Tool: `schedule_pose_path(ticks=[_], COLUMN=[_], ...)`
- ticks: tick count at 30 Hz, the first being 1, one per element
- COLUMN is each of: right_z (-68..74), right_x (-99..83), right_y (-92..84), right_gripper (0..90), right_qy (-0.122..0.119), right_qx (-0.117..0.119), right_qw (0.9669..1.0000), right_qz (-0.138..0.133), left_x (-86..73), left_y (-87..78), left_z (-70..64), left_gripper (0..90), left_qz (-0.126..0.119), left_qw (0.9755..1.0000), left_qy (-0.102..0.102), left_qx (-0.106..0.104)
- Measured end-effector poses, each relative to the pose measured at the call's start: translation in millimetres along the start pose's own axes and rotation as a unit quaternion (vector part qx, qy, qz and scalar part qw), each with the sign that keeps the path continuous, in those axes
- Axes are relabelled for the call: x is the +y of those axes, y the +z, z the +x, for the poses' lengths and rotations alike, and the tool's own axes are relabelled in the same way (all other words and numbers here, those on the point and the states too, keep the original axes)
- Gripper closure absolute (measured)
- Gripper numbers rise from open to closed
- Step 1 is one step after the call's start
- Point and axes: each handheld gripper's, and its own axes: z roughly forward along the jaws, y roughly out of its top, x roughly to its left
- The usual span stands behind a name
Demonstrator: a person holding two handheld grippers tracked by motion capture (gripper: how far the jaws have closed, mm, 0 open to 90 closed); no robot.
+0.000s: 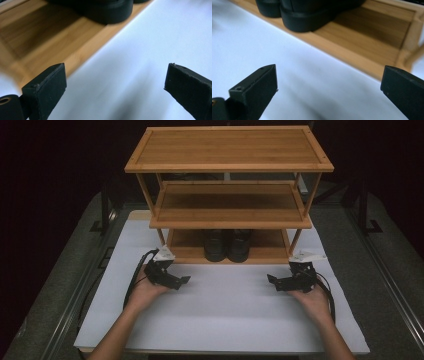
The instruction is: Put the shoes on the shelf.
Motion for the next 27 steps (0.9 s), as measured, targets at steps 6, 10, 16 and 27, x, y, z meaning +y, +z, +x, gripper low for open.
schedule_pose_path(ticks=[6,10,16,27], right_z=[-0.3,-0.4,-0.3,-4.6], right_x=[-25.0,-41.3,-63.7,-88.5], right_y=[-23.6,-37.5,-58.0,-67.1], right_gripper=[0.6,0.6,0.6,0.7], right_qy=[0.001,0.006,0.013,0.015], right_qx=[-0.01,-0.017,-0.027,-0.052], right_qw=[1.0,0.9998,0.9994,0.9964], right_qz=[0.0,0.007,0.019,0.065], left_x=[-33.4,-53.2,-81.0,-120.5], left_y=[-35.1,-56.4,-80.0,-87.1], left_z=[-4.8,-10.9,-19.9,-21.5], left_gripper=[4.8,4.8,4.7,2.9], left_qz=[-0.002,-0.003,0.007,0.034], left_qw=[0.9997,0.9993,0.9984,0.9959], left_qy=[-0.013,-0.024,-0.035,-0.062], left_qx=[0.02,0.028,0.045,0.057])
